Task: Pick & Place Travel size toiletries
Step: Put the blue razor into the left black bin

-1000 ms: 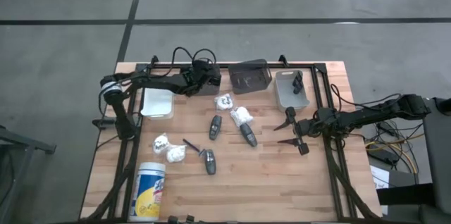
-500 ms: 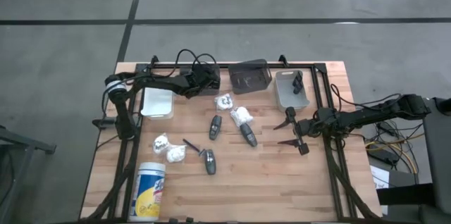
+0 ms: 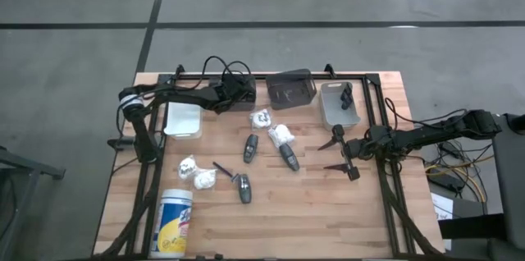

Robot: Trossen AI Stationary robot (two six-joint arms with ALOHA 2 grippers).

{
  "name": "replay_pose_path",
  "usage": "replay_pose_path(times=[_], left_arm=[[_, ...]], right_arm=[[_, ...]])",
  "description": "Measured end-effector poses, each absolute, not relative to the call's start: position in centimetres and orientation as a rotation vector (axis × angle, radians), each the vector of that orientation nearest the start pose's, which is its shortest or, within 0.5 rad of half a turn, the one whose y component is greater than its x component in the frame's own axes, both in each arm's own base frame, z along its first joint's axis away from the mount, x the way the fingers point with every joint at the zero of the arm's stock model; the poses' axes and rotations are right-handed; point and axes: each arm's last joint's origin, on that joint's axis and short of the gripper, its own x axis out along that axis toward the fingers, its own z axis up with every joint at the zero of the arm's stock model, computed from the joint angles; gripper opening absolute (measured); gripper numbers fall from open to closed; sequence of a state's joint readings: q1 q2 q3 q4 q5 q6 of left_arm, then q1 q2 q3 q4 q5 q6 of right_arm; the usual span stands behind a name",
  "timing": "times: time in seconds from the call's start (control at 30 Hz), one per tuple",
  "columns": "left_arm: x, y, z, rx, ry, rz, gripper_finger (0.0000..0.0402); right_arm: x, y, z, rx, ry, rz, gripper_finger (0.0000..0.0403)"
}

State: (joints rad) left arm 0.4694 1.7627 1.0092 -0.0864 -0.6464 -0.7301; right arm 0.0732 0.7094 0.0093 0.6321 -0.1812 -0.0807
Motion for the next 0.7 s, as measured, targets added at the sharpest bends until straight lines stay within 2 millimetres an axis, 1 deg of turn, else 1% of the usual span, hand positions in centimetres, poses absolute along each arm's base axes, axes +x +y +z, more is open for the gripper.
replay_pose_path(times=[0.17, 0.33, 0.57, 0.7], left_arm=[[30.41, 17.38, 17.40, -0.546, 0.440, 1.313, 0.0082], [30.28, 17.32, 17.33, -0.543, 0.458, 1.318, 0.0091], [30.34, 17.33, 17.56, -0.527, 0.462, 1.310, 0.0090], [30.35, 17.20, 18.01, -0.512, 0.461, 1.298, 0.0090]], right_arm=[[14.10, 1.56, 15.70, -0.075, 0.058, 0.257, 0.0323], [14.10, 1.55, 15.70, -0.075, 0.058, 0.257, 0.0338], [14.10, 1.55, 15.70, -0.077, 0.057, 0.257, 0.0358], [14.09, 1.56, 15.70, -0.077, 0.058, 0.257, 0.0361]])
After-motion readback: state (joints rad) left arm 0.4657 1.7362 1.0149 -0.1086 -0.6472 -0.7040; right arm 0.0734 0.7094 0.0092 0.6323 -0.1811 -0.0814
